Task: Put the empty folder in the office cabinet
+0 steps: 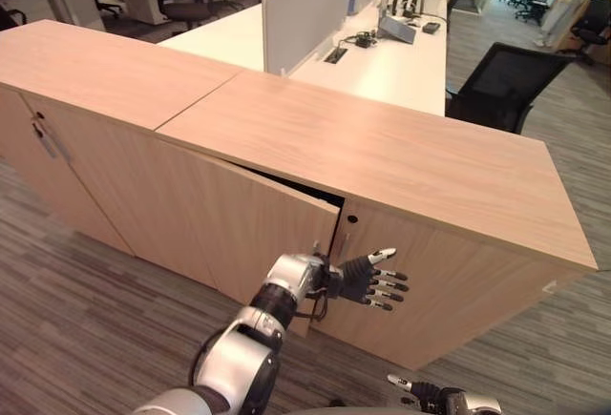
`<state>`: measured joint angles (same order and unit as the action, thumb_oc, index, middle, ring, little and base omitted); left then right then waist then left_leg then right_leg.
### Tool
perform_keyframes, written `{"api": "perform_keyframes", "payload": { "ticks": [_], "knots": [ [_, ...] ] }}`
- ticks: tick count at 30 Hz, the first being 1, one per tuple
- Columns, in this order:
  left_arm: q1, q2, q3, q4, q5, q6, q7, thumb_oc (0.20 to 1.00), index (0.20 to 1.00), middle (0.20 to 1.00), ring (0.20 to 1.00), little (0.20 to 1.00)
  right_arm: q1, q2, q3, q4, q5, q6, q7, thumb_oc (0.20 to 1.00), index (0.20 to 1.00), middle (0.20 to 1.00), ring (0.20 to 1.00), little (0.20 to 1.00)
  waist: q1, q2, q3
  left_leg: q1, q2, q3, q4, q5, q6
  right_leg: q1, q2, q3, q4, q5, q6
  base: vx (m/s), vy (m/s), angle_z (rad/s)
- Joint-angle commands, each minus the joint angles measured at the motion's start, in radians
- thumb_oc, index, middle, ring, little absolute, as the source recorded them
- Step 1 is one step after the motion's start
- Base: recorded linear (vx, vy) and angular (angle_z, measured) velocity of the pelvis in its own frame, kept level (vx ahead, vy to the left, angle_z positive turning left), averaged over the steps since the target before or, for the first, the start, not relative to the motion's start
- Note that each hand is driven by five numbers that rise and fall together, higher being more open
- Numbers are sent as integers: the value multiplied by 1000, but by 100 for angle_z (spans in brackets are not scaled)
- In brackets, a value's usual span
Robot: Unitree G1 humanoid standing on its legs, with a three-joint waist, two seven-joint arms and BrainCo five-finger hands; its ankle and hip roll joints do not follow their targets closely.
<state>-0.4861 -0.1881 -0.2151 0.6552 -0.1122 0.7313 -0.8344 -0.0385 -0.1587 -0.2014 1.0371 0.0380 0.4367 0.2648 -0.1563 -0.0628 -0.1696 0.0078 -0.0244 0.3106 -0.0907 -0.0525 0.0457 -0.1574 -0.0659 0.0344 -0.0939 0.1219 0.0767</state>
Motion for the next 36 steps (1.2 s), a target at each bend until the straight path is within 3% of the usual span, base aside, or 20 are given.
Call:
{"api": "perform_keyframes", "payload": {
  "ticks": [1,5,7,8,10,11,14,15,17,21,22,26,27,28,29,31,32,34,35,36],
  "knots": [
    [2,-178,-25,-67,-63,-68,31,1000,1000,1000,1000,1000,-29,-20,-100,174,92,-42,-32,1000,1000,1000,1000,1000,35,7,-20,37,10,-92,3,-63,4,23,0,-92,7,-76,34,-77,-34,8],
    [72,-137,-120,-156,-31,-99,55,1000,1000,1000,1000,1000,-33,-15,-104,210,119,-71,-53,1000,1000,1000,1000,1000,46,7,-16,31,9,-94,3,-58,1,18,-5,-96,7,-74,39,-76,-32,9],
    [92,-125,-152,-187,19,-108,-1,1000,1000,1000,1000,1000,-48,-12,-95,232,124,-86,-55,1000,1000,1000,1000,1000,49,12,-10,27,9,-86,3,-56,0,9,-8,-98,7,-73,46,-127,-110,3],
    [113,-117,-164,-246,45,-105,-64,1000,1000,1000,1000,1000,-91,5,-70,251,145,-107,-48,1000,1000,1000,1000,1000,74,16,17,8,37,-38,3,-46,-6,5,-44,-236,7,-62,75,-149,-173,-4],
    [116,-115,-166,-249,46,-103,-66,1000,1000,1000,1000,1000,-91,7,-71,252,145,-108,-49,1000,1000,1000,1000,1000,74,13,16,3,36,-39,3,-39,-6,0,-45,-236,7,-57,73,-150,-144,-51],
    [137,-118,-176,-293,53,-92,-109,1000,1000,1000,1000,1000,-104,27,-59,264,151,-117,-46,1000,1000,1000,1000,1000,90,22,25,-11,70,13,3,-22,-19,9,-89,-369,30,-76,61,-176,-156,-93],
    [148,-111,-189,-344,68,-99,-123,1000,1000,1000,1000,1000,-105,31,-65,316,160,-137,-59,1000,1000,1000,1000,1000,95,24,22,-13,85,37,3,-15,-30,44,-152,-385,48,-74,71,-113,-147,-72],
    [149,-111,-190,-345,68,-98,-123,1000,1000,1000,1000,1000,-105,31,-65,317,160,-138,-59,1000,1000,1000,1000,1000,96,24,23,-12,84,38,3,-16,-30,45,-152,-385,48,-74,71,-28,-170,-46],
    [176,-90,-207,-374,91,-102,-95,1000,1000,1000,1000,1000,-99,28,-69,346,164,-152,-62,1000,1000,1000,1000,1000,98,20,22,1,87,44,3,-17,-44,91,-189,-375,27,-45,95,-14,-239,-17],
    [225,-73,-191,-365,94,-113,-76,1000,1000,1000,1000,1000,-95,28,-66,366,159,-156,-67,1000,1000,1000,1000,1000,101,11,21,26,89,49,3,-19,-70,117,-175,-359,7,-78,114,4,-214,-28],
    [262,-58,-181,-360,98,-123,-63,1000,1000,1000,1000,1000,-91,26,-70,388,158,-152,-75,1000,1000,1000,1000,1000,102,11,17,35,104,50,3,-17,-92,122,-151,-347,7,-110,110,43,-330,-41],
    [328,-11,-146,-290,137,-142,-48,1000,1000,1000,1000,1000,-57,24,-73,412,146,-147,-80,1000,1000,1000,1000,1000,85,16,4,39,169,73,3,0,-154,119,-71,-315,7,-137,52,50,-388,-20],
    [361,16,-108,-250,147,-156,-23,1000,1000,1000,1000,1000,-41,26,-78,422,137,-141,-85,1000,1000,1000,1000,1000,80,16,-8,38,206,92,3,12,-182,114,-33,-301,7,-143,25,50,-330,1],
    [361,16,-107,-247,147,-158,-23,1000,1000,1000,1000,1000,-39,27,-77,421,137,-141,-85,1000,1000,1000,1000,1000,81,16,-10,38,209,94,3,12,-184,113,-31,-299,7,-142,23,81,-452,-6],
    [393,49,-58,-200,144,-178,33,1000,1000,1000,1000,1000,-17,31,-85,426,133,-142,-90,1000,1000,1000,1000,1000,77,13,-19,47,242,115,3,23,-208,112,2,-284,7,-144,-6,49,-230,-10],
    [406,81,-49,-179,148,-208,85,1000,1000,1000,1000,1000,-8,31,-91,429,134,-145,-90,1000,1000,1000,1000,1000,78,12,-24,61,261,135,3,24,-222,113,19,-274,7,-145,-23,70,-248,-7],
    [421,109,-38,-170,156,-227,131,1000,1000,1000,1000,1000,-2,32,-101,428,139,-147,-92,1000,1000,1000,1000,1000,79,10,-24,74,265,147,5,30,-224,116,24,-269,7,-145,-33,76,-258,-24],
    [437,162,-19,-112,166,-260,258,1000,1000,1000,1000,1000,3,34,-109,429,142,-147,-92,1000,1000,1000,1000,1000,83,-12,-8,24,276,138,165,-21,-215,125,15,-256,7,-140,-49,26,-231,-27],
    [456,179,30,-42,143,-281,323,1000,1000,1000,1000,1000,5,32,-100,435,138,-145,-94,1000,1000,1000,1000,1000,99,-24,17,-48,214,32,264,-73,-164,127,4,-250,7,-136,-54,-13,-145,-13],
    [455,179,30,-41,143,-282,324,1000,1000,1000,1000,1000,4,33,-100,436,138,-145,-94,1000,1000,1000,1000,1000,93,-26,12,-57,211,28,264,-70,-162,121,1,-254,7,-134,-54,1,-98,-14]
  ]
}}
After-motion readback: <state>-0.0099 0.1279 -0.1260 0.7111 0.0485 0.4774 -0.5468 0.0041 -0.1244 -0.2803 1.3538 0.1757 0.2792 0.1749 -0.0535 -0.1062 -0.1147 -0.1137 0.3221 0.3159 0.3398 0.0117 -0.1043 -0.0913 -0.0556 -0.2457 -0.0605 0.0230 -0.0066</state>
